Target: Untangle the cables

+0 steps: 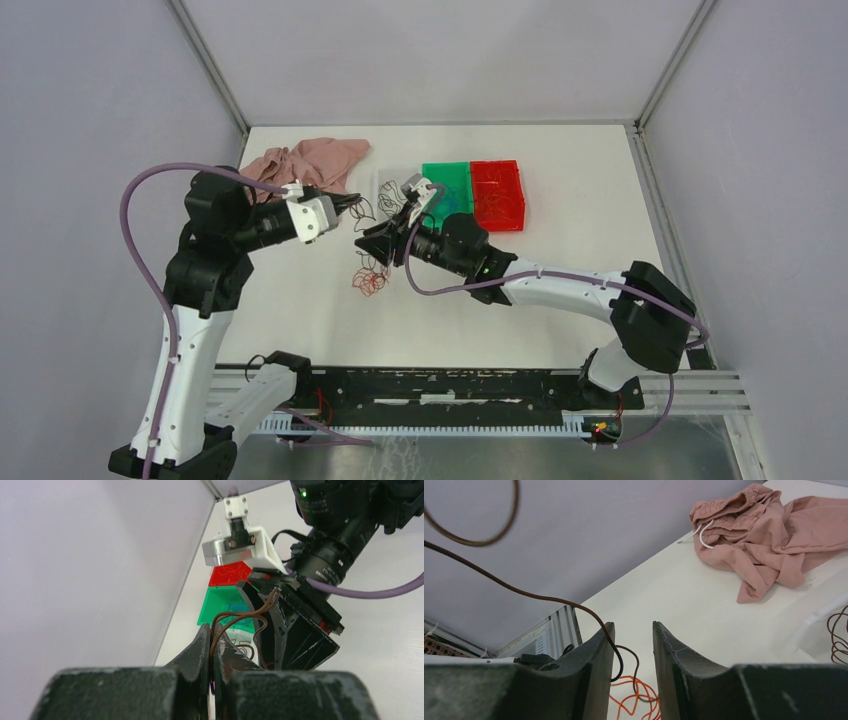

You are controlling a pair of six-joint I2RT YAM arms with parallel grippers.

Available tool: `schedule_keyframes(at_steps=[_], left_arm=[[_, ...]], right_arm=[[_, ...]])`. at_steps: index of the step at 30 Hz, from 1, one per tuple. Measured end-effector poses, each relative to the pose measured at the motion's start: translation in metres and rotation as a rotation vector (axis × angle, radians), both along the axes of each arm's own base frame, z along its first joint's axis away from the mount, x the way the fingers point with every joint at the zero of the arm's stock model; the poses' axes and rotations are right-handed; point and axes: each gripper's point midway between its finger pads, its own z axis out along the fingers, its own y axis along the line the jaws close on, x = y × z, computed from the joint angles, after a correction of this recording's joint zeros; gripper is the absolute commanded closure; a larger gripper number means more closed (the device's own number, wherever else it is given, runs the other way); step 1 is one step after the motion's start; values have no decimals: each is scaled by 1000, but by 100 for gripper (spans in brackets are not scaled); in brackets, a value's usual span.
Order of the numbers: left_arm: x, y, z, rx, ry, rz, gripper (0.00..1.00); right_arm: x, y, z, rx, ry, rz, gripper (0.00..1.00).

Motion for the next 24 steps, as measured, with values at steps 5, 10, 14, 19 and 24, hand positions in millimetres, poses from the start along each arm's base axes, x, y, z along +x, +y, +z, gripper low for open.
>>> schedule_keyframes(at_steps=[5, 10, 14, 19, 24], left_arm=[[-1, -3, 18, -46, -4, -5, 97], [-1, -7, 43, -101, 0, -13, 97], [-1, -9, 54, -128, 13, -19, 97], [-1, -10, 68, -164, 16, -20, 97], [-2, -11, 91, -205, 3, -23, 97]], right_arm=[[5, 3, -14, -13, 41, -22, 61], [6, 4, -44, -47, 96, -28, 52], [5, 6, -62, -73, 132, -22, 50], [4, 8, -67, -80, 141, -18, 54], [3, 7, -70, -83, 149, -19, 55]])
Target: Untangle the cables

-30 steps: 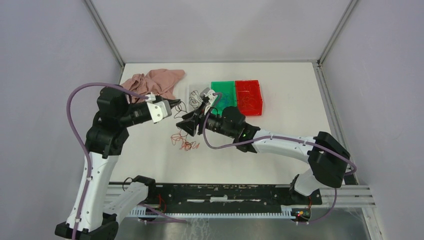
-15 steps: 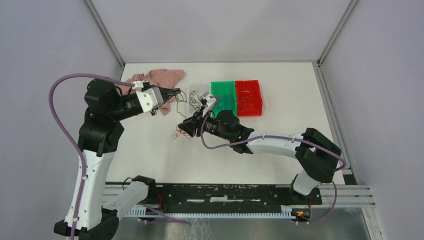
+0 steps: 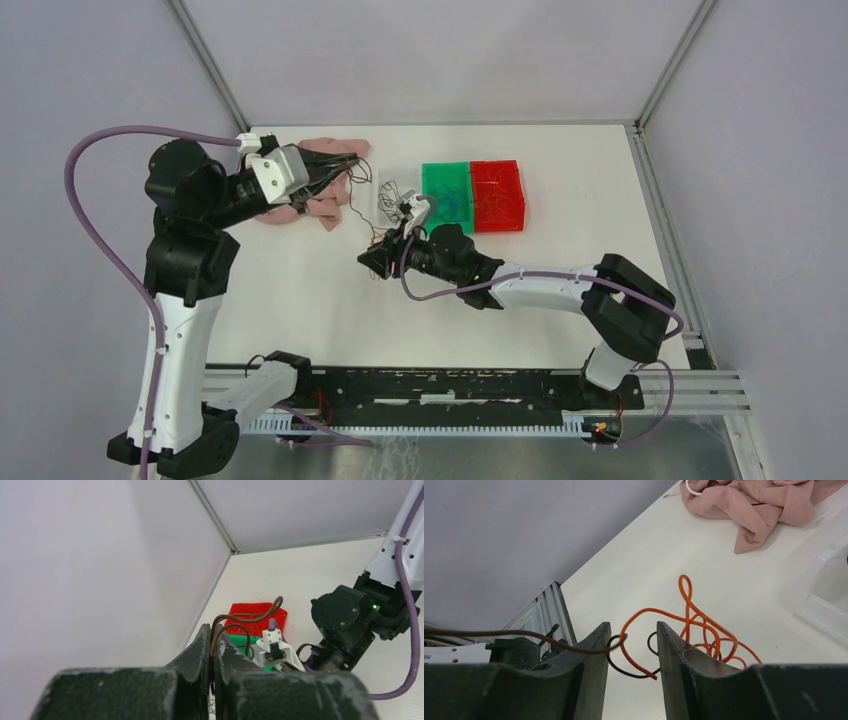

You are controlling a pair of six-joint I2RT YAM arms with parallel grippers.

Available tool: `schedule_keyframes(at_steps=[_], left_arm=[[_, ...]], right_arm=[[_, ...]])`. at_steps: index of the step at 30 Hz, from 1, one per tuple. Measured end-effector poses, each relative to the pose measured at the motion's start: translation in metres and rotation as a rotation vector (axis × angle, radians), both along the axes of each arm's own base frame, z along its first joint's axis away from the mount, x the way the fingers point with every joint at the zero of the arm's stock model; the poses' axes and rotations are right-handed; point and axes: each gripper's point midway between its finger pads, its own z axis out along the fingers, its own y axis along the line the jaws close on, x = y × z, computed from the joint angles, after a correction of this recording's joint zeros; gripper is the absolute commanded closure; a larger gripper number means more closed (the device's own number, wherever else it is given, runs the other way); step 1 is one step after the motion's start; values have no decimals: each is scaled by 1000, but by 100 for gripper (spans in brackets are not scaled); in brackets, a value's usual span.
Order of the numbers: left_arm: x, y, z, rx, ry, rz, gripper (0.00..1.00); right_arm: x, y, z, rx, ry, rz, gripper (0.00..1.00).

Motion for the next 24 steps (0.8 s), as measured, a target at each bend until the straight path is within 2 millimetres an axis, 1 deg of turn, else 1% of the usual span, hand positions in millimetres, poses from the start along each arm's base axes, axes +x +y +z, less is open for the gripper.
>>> schedule_keyframes(at_steps=[3, 12, 15, 19, 22, 24], left_arm=[[0, -1, 14, -24, -12, -3, 97], [-4, -2, 57, -84, -70, -11, 97], [-7, -1, 72, -102, -102, -9, 97], [-9, 2, 94, -127, -150, 2, 97], [-8, 4, 112, -146, -191, 20, 97], [-6, 6, 121, -157, -210, 36, 97]], right_arm=[[-1, -2, -6, -10, 7, -2, 55], [-4, -16, -39, -65, 46, -31, 57], [-6, -23, -54, -89, 63, -44, 54], [-11, -34, -75, -117, 89, -56, 55], [-15, -44, -92, -143, 114, -68, 55], [-17, -50, -103, -159, 130, -77, 55]])
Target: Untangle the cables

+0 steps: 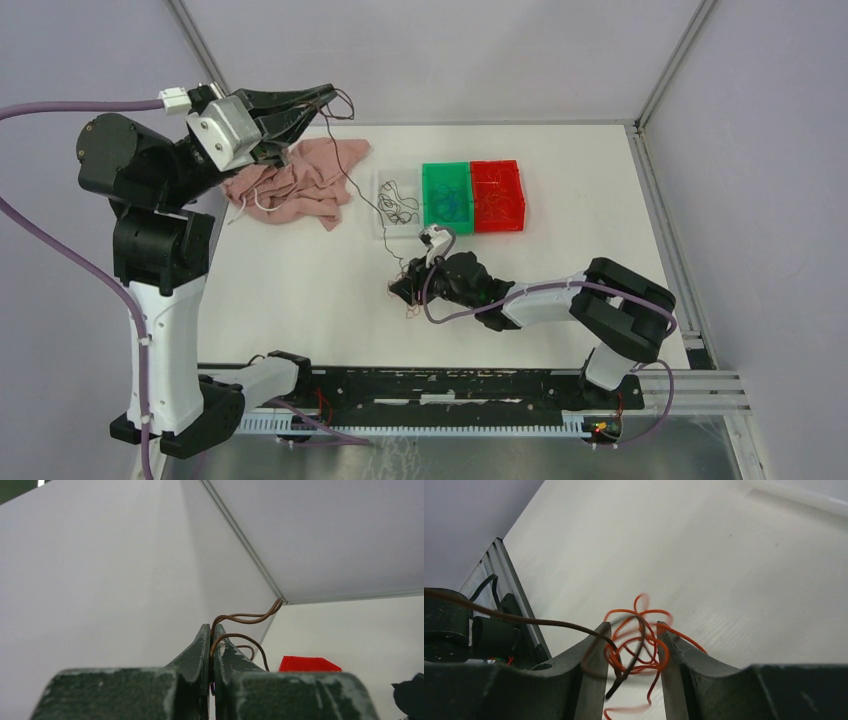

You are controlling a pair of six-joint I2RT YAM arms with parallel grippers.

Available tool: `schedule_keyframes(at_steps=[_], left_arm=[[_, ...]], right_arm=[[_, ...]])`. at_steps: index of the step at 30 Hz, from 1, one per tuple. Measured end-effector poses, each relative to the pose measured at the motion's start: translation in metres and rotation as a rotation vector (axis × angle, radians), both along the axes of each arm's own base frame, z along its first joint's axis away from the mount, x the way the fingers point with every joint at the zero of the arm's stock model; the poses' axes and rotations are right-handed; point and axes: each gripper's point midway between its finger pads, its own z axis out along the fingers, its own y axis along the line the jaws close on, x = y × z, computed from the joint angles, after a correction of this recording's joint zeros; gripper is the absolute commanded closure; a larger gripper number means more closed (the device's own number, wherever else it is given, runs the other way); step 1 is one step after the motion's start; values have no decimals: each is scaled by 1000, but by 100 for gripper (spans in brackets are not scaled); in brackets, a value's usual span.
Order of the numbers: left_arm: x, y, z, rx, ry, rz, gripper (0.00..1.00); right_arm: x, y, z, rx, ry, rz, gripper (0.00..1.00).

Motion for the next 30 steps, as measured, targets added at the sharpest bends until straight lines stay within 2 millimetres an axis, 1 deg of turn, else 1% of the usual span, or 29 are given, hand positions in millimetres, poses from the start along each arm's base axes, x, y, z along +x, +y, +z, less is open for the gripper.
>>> schedule_keyframes(at_steps=[4, 9, 13, 16, 19, 21, 22, 25, 28, 30], left_arm=[[10, 6, 17, -34, -31, 56, 97], [29, 18, 34, -94, -57, 159, 97], [46, 30, 44, -145, -69, 246, 97], [56, 38, 55, -188, -92, 305, 97], [60, 48, 72, -236, -130, 355, 97], [59, 52, 83, -261, -157, 374, 97], [59, 53, 86, -267, -162, 378, 97], [56, 54, 87, -268, -166, 376, 97], [59, 52, 73, -251, -134, 377, 97], [65, 51, 57, -234, -98, 381, 97]], right_arm=[[-4, -11, -14, -17, 14, -16, 55], [-8, -24, -31, -39, 36, -39, 53], [-10, -32, -40, -51, 44, -56, 52], [-11, -36, -46, -61, 48, -67, 52], [-13, -42, -57, -78, 61, -77, 51], [-14, -47, -65, -94, 73, -85, 51], [-15, -49, -68, -99, 79, -87, 50], [-15, -50, -69, -94, 81, -93, 47], [-15, -50, -62, -83, 76, -99, 42], [-15, -52, -50, -77, 71, -101, 40]])
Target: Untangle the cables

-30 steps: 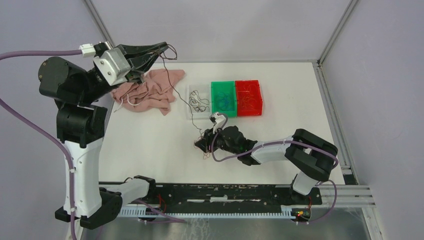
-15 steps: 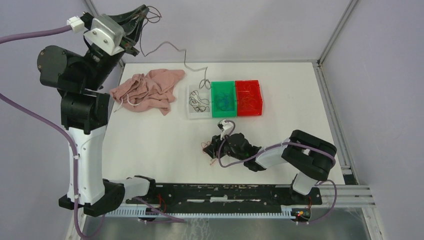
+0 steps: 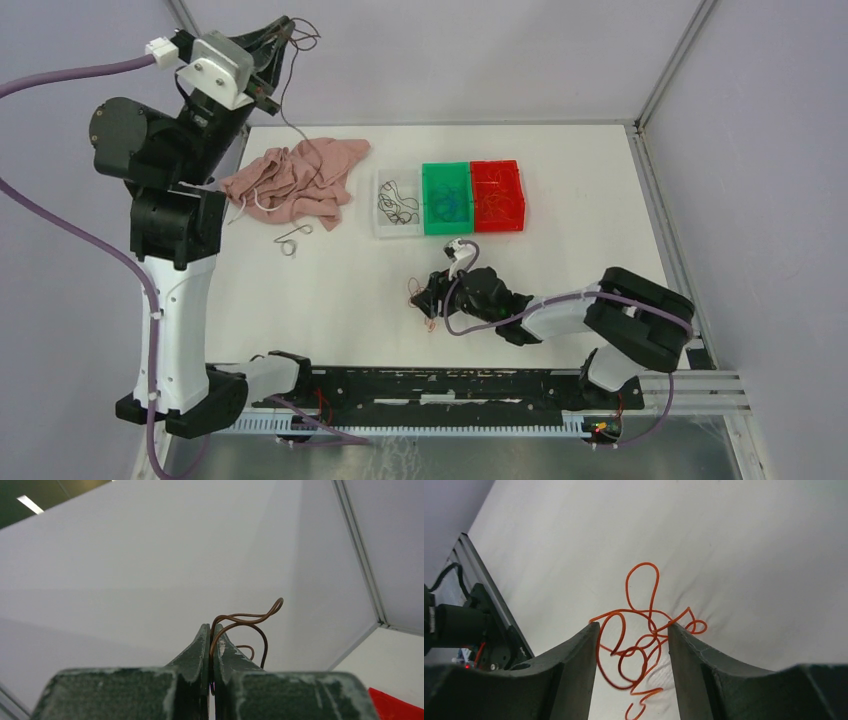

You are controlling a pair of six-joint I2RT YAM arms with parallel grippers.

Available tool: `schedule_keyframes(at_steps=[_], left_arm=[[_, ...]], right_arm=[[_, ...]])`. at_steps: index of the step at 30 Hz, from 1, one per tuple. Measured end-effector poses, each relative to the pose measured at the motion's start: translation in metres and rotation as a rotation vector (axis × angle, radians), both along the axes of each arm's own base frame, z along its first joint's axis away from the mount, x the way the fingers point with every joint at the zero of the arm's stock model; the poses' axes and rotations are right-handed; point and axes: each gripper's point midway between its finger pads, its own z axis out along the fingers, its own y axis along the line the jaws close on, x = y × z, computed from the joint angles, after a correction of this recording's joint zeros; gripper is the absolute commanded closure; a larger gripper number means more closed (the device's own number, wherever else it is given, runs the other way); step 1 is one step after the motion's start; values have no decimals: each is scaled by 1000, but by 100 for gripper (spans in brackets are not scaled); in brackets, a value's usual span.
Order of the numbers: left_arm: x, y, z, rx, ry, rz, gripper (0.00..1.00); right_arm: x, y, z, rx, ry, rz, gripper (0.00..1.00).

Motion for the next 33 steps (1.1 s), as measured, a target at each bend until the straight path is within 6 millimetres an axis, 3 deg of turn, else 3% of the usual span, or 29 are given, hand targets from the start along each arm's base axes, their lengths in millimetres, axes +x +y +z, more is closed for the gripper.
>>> schedule_keyframes(at_steps=[6, 9, 13, 16, 23, 33], left_arm=[[28, -6, -61, 43, 140, 5, 97], [44, -9, -102, 75, 224, 12, 97], [65, -12, -157, 132, 331, 30, 97], [76, -13, -187, 165, 386, 43, 97], [101, -10, -219, 201, 446, 88, 97], [145, -18, -260, 223, 531, 110, 97]], right_arm=[[3, 1, 56, 76, -56, -8, 33], [4, 0, 81, 108, -82, -15, 32], [5, -6, 106, 123, -106, -28, 32], [7, -13, 120, 122, -127, -53, 32], [17, -37, 141, 106, -174, -154, 32], [32, -69, 136, 46, -191, -297, 33]])
